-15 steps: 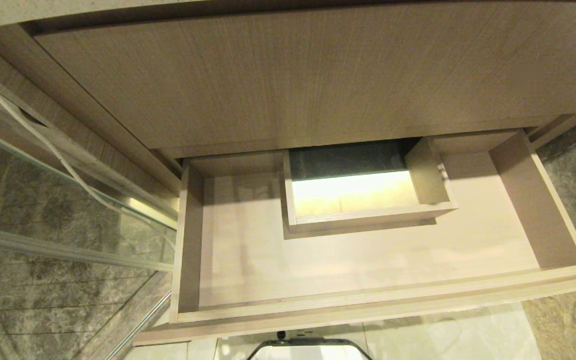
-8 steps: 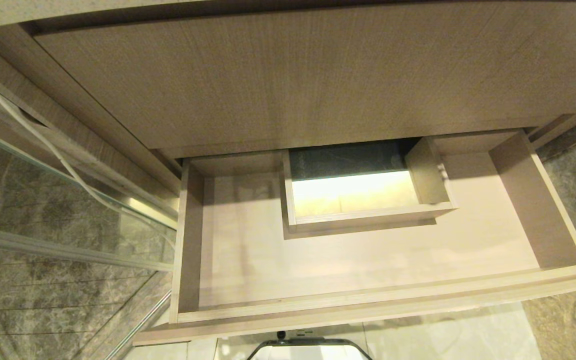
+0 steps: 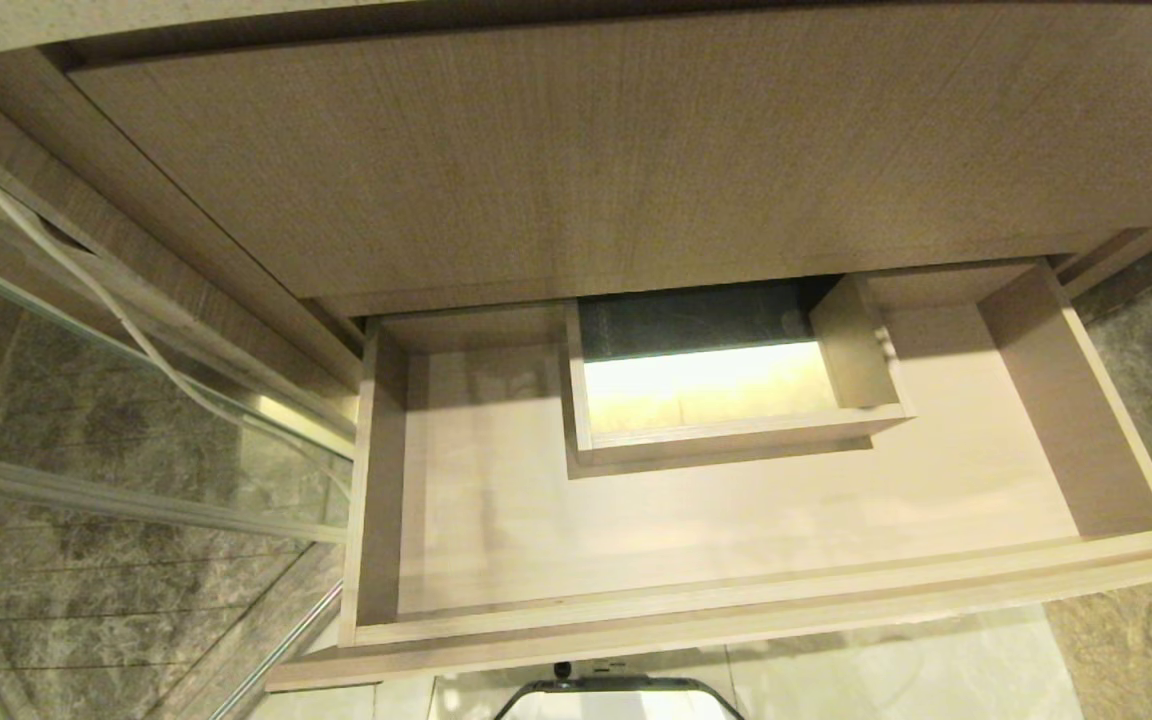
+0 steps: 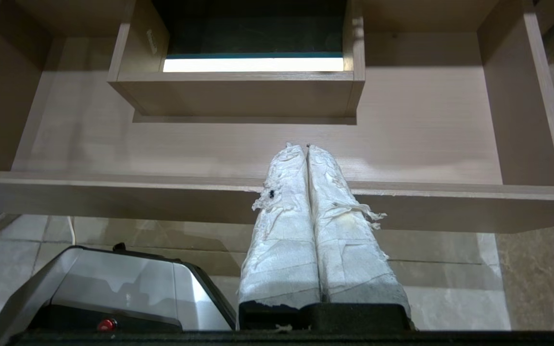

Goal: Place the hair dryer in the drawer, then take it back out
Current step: Pick up the hairdryer

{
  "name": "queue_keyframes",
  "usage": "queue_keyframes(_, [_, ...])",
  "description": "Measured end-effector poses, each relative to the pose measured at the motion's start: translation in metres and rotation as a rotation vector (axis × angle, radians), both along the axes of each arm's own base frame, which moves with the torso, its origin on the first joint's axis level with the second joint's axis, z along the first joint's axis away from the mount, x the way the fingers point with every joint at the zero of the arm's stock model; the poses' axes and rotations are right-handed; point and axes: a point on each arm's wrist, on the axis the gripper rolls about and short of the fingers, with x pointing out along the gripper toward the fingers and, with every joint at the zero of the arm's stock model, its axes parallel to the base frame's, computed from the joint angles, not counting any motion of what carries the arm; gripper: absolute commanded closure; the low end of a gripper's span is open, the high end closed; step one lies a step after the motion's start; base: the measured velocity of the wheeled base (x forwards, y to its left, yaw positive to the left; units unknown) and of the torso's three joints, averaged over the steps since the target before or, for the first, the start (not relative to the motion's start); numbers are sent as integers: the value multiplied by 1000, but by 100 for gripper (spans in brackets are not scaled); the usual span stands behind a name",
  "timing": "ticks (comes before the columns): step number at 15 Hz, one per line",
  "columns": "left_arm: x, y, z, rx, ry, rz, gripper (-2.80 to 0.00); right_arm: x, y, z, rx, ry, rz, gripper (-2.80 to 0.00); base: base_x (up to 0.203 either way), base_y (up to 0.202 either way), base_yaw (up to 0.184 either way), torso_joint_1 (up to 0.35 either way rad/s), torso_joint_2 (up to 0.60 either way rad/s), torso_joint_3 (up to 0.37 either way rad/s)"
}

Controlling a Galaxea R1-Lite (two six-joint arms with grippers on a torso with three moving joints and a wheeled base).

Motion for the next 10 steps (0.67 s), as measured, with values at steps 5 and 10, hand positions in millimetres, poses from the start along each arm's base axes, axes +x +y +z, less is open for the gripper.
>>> queue_keyframes(5, [0, 0, 0, 0, 0, 0, 0, 0, 0, 0, -9, -1, 2, 0, 0, 0, 0, 0, 0, 0])
queue_keyframes(10, [0, 0, 0, 0, -1, 0, 0, 0, 0, 0, -14, -1, 1, 0, 0, 0, 0, 0, 0, 0])
